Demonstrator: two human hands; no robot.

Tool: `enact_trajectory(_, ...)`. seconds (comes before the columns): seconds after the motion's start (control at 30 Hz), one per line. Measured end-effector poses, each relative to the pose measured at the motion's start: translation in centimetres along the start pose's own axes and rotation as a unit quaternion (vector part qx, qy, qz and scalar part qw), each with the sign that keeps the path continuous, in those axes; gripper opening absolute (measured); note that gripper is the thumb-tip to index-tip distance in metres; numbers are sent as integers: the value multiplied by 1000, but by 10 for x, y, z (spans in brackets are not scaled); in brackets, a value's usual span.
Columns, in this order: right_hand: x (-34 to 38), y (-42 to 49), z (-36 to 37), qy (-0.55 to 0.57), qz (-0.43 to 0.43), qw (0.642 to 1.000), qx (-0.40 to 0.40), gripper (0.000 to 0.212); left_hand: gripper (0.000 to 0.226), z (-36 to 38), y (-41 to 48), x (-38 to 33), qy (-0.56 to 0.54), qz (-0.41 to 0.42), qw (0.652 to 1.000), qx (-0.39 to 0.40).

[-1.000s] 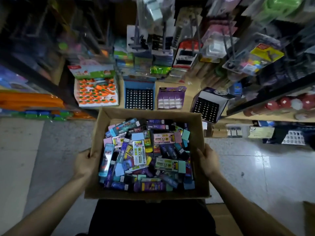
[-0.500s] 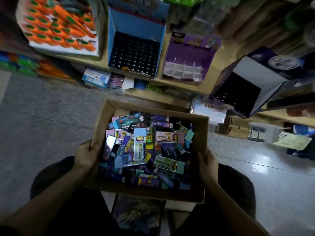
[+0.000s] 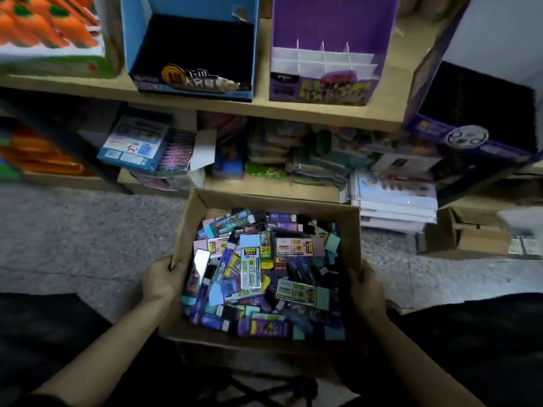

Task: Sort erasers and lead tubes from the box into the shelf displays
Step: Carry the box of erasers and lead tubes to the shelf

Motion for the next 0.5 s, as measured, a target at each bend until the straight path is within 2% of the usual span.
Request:
enact_trajectory(0.1,-6,5,11,-25,-11,1000,7,24,29,10,4,15,-26,9,1000,10)
enact_trajectory(0.5,-19,-22,-9,36,-54,997,-38,20,26,9,-13,35,-90,68,993,-19)
Point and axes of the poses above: each hand's wrist, its own y-axis towards the middle knuckle, its own z-axis out of the palm, x = y × z, the point moved 5 cm from there along y, towards the middle knuckle, and after that the axes turned 5 degrees about -y, right-handed, at the moved point
